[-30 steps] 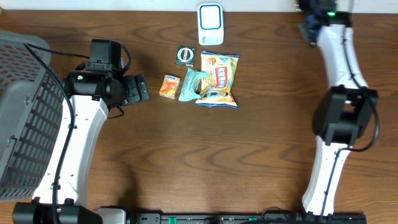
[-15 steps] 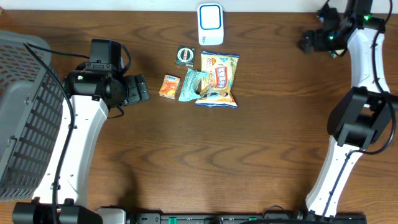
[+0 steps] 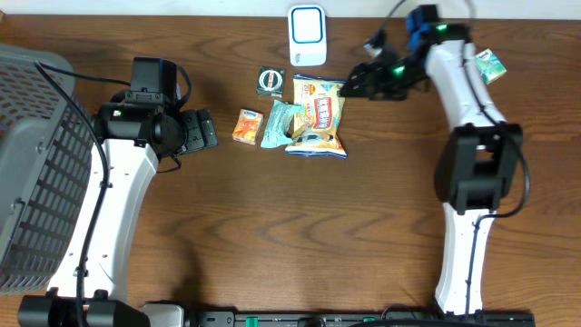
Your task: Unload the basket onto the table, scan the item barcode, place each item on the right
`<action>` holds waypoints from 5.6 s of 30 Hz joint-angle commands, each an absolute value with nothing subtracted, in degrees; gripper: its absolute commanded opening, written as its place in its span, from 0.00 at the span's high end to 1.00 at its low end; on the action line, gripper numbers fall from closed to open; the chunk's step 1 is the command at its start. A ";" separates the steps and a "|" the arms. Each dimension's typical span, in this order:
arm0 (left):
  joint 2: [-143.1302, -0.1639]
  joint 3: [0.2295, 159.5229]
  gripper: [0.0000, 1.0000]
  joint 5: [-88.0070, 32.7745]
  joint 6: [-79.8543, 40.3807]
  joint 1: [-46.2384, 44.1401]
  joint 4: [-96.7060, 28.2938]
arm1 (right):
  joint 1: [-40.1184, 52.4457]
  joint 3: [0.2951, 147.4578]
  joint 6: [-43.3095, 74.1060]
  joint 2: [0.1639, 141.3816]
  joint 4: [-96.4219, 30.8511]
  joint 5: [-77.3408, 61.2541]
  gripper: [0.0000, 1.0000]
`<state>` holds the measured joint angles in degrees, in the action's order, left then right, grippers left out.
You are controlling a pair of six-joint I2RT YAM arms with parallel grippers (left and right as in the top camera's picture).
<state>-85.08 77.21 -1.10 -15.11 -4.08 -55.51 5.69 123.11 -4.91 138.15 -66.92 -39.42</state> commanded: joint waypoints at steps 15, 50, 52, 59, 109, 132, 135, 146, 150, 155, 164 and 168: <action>-85.36 77.45 0.02 -0.38 -14.83 -4.05 -55.66 | 9.47 105.75 6.13 136.38 -54.11 -44.31 0.93; -85.34 77.45 0.02 -0.38 -14.83 -4.05 -55.66 | 12.93 103.35 -0.89 111.44 -64.29 3.29 0.69; -85.36 77.45 0.02 -0.38 -14.83 -4.05 -55.66 | 13.32 102.04 -2.04 111.68 -65.01 3.05 0.54; -85.34 77.45 0.02 -0.38 -14.83 -4.05 -55.66 | 16.49 94.45 0.34 111.68 -66.06 5.56 0.18; -85.36 77.45 0.02 -0.38 -14.83 -4.05 -55.66 | 8.64 85.60 10.76 110.72 -42.89 -50.35 0.99; -85.36 77.45 0.02 -0.38 -14.83 -4.05 -55.66 | -6.39 81.82 12.75 110.69 -44.99 -34.20 0.55; -85.34 77.45 0.02 -0.38 -14.83 -4.05 -55.66 | -6.28 87.13 8.78 110.69 -53.65 -34.11 0.55; -85.34 77.45 0.02 -0.38 -14.83 -4.05 -55.66 | 2.98 91.05 2.48 110.69 -62.22 -38.98 0.83; -85.36 77.45 0.02 -0.38 -14.83 -4.05 -55.66 | 8.47 91.07 2.50 110.69 -60.80 -35.59 0.53; -85.36 77.45 0.02 -0.38 -14.83 -4.05 -55.66 | 18.41 91.07 8.05 110.69 -58.50 -17.80 0.33; -85.34 77.45 0.02 -0.38 -14.83 -4.05 -55.66 | 36.29 89.38 19.62 110.76 -51.70 16.03 0.03; -85.36 77.45 0.02 -0.38 -14.83 -4.05 -55.66 | 40.03 86.17 22.55 111.37 -47.62 20.67 0.04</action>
<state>-85.08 77.21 -1.10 -15.11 -4.08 -55.51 38.26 89.03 17.47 110.28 -49.50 9.93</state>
